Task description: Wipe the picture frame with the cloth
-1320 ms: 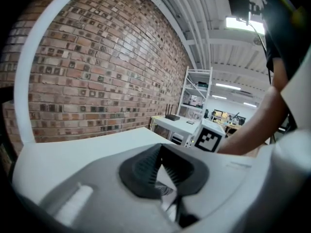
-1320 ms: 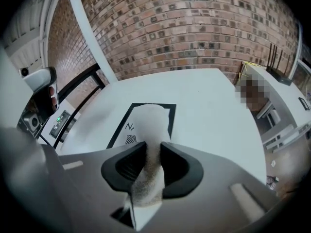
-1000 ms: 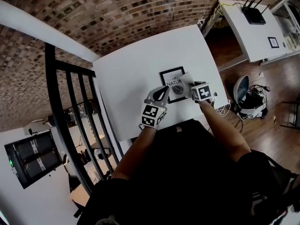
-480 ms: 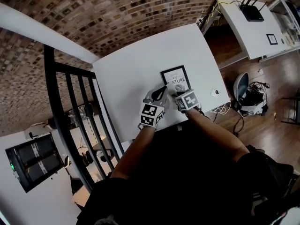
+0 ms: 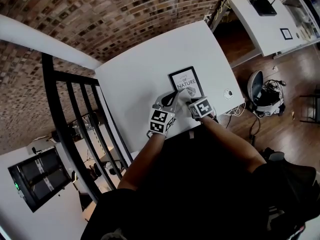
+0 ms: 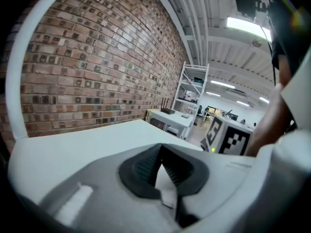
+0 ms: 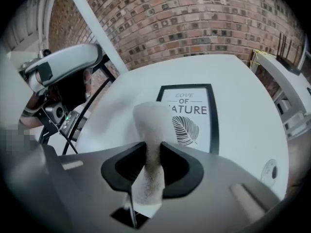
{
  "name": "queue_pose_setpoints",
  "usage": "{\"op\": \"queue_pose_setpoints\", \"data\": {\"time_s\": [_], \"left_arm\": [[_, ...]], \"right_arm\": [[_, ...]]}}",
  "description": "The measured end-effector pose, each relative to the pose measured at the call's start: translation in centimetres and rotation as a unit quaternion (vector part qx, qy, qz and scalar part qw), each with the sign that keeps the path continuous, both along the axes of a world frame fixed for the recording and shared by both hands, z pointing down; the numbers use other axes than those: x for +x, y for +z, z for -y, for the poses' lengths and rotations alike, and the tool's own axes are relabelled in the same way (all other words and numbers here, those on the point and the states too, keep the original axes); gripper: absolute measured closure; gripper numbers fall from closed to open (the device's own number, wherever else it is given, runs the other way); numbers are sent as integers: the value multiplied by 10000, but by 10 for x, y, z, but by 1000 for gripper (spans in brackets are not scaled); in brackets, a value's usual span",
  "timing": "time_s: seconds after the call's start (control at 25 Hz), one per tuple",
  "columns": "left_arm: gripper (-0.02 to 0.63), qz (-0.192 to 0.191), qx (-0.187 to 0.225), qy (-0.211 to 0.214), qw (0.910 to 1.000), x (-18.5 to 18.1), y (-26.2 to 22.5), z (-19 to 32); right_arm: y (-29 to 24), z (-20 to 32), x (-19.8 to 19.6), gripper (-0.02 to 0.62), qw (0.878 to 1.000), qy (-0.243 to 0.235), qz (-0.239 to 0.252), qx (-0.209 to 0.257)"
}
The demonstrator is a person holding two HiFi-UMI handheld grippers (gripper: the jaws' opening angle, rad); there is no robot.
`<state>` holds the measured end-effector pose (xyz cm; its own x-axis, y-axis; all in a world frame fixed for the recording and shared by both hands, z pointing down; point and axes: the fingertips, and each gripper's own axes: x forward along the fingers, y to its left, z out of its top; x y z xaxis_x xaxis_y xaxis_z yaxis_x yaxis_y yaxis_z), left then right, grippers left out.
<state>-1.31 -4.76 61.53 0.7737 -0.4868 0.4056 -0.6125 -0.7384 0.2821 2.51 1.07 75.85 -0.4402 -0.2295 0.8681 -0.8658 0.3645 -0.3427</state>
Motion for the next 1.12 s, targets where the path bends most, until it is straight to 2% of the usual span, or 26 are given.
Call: {"op": "queue_pose_setpoints", "data": {"time_s": [0.28, 0.48, 0.68, 0.76, 0.84, 0.96, 1.04, 1.12], "left_arm": [[604, -14, -24, 127, 9999, 5, 3, -2], [604, -30, -20, 120, 9999, 2, 3, -1], [604, -44, -40, 8, 10000, -6, 3, 1], [604, -63, -44, -66, 9999, -10, 1, 2], [604, -97, -21, -150, 9998, -14, -3, 4], [604, -176, 86, -264, 9995, -16, -16, 4], [604, -256, 241, -315, 9989, -16, -32, 6], [604, -371, 468, -377, 9975, -14, -52, 9]], "right_arm": [[5, 10, 62, 500, 9983, 552, -199, 50], [10, 10, 108, 499, 9941, 979, -455, -102], [1, 14, 132, 499, 9892, 1388, -462, -118], [-9, 21, 135, 499, 9886, 1455, -385, 9], [-29, 35, 127, 499, 9898, 1373, -79, 372], [-72, 58, 100, 499, 9871, 934, 533, 1186], [-108, 72, 82, 499, 9771, 600, 842, 1861], [-153, 85, 68, 499, 9568, 347, 1167, 2640]]}}
